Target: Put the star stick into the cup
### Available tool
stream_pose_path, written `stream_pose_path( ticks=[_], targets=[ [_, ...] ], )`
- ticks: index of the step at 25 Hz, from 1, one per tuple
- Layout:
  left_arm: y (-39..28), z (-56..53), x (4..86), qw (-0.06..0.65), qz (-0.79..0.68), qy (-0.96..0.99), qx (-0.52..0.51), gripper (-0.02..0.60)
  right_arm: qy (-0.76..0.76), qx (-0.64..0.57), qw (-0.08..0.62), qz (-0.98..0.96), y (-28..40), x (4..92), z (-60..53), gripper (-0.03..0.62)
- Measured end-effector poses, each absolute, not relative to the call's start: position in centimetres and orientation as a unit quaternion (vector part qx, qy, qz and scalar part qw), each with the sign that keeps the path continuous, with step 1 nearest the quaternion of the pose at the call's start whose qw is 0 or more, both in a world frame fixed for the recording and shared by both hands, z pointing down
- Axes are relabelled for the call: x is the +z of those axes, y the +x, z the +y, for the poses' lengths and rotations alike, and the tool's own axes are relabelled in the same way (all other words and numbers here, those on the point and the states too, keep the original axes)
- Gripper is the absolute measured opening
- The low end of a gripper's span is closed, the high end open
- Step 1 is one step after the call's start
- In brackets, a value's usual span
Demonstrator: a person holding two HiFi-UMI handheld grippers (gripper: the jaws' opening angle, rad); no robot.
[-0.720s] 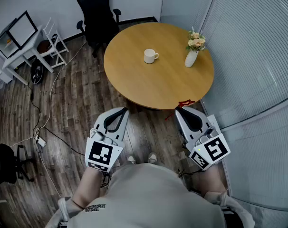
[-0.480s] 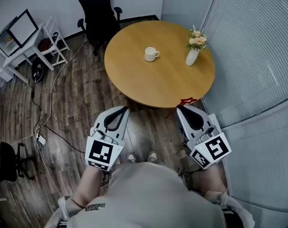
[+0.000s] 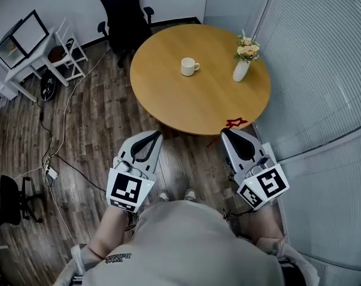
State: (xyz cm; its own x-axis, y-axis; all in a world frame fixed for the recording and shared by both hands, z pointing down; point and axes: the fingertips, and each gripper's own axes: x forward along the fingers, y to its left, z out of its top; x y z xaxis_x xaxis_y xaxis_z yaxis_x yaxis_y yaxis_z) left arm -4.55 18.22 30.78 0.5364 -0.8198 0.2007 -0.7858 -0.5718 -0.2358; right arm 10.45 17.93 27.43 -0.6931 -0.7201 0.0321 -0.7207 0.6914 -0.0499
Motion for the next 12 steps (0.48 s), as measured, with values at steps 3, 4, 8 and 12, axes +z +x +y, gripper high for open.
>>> stream_pose_path(
  ticks=[3,4,8,12],
  targets=[
    [-3.9,17.9,30.8,0.059,0.461,-0.873,-0.146,0.021,0.384,0.025,0.006,-0.923,10.8,27.4,17.4,0.035],
    [-3.7,17.9,30.8,0.058,0.462,-0.873,-0.145,0.021,0.381,0.024,0.007,-0.924,11.0,27.3,17.3,0.035],
    [-1.4,16.8,30.9,0.059,0.470,-0.868,-0.145,0.021,0.373,0.018,0.003,-0.928,13.3,27.4,16.1,0.035],
    [0.0,16.4,30.5,0.068,0.475,-0.865,-0.146,0.021,0.363,0.009,0.002,-0.932,14.4,27.2,15.7,0.035]
  ],
)
